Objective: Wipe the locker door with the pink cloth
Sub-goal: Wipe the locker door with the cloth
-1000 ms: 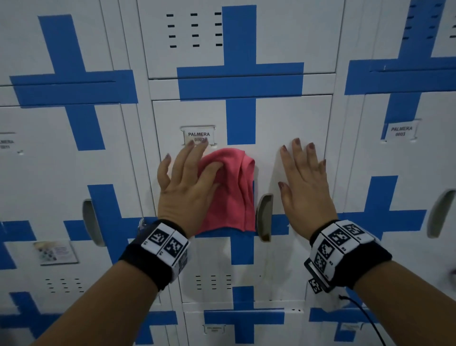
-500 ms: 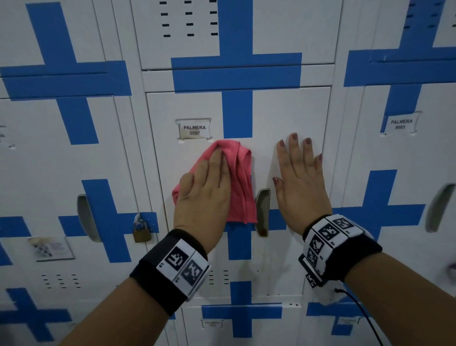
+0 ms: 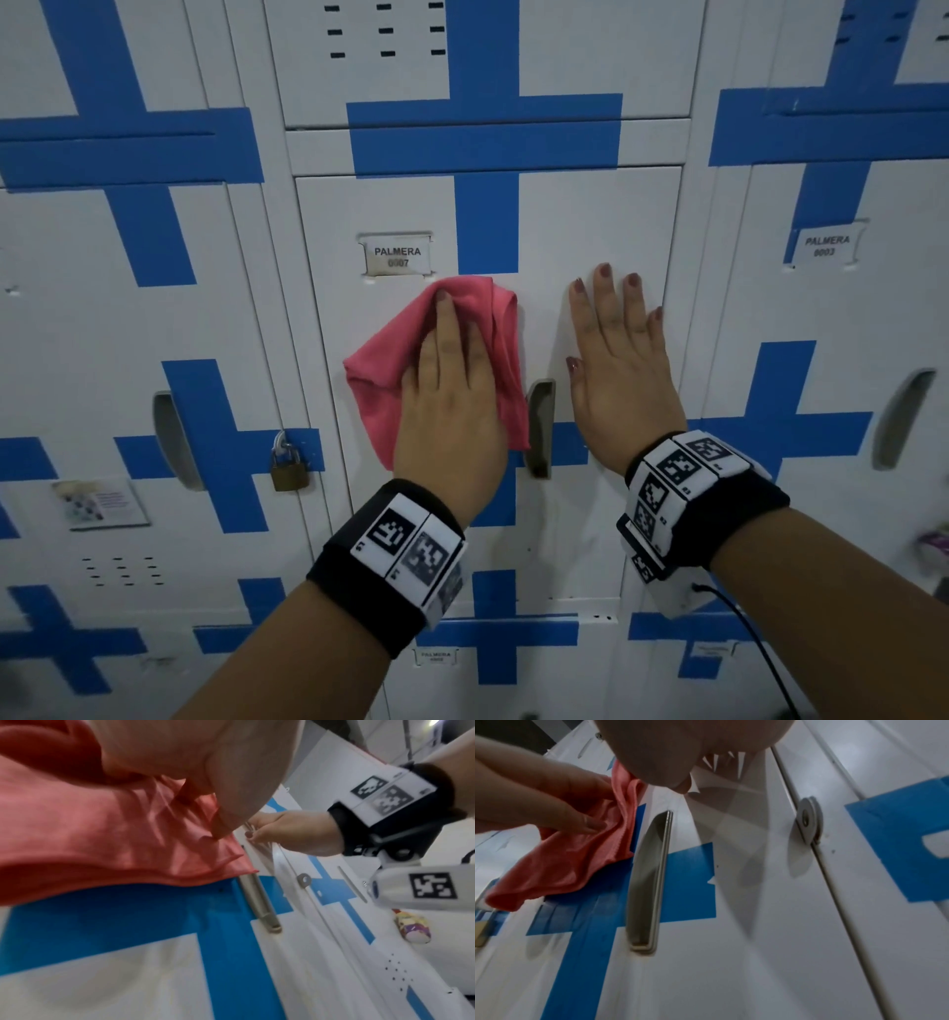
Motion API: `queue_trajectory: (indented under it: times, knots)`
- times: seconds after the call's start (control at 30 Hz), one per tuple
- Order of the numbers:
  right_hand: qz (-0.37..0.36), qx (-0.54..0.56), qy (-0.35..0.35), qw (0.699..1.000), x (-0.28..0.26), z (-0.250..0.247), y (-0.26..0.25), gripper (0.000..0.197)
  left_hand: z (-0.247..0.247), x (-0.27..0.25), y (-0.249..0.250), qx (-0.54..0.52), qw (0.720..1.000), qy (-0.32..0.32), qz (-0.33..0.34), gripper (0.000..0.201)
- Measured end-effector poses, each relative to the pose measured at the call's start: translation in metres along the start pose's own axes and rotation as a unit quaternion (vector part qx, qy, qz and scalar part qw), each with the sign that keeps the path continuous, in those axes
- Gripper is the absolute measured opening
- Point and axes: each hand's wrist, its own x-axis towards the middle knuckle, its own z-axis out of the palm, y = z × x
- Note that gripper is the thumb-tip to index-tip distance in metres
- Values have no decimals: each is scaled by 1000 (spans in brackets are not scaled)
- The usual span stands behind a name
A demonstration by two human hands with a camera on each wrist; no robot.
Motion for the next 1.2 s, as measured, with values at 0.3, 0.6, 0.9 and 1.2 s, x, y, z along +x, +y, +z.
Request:
queue_trajectory:
  times: [0.3, 0.6, 0.9, 1.2]
  knots:
    - [-5, -4, 3, 1000, -1, 1, 3, 71, 25, 4, -45, 9, 998, 23, 51, 65]
    - [-9, -10, 14, 1000, 0, 4, 3, 70, 48, -16, -57, 18, 996, 13, 87, 72]
    - [-6, -20, 10, 1000, 0, 4, 4, 71, 59, -51, -56, -38, 990, -60, 120, 89]
    - [-9, -15, 3, 1000, 0, 2, 4, 72, 33, -10, -46, -101, 991, 6, 83, 66]
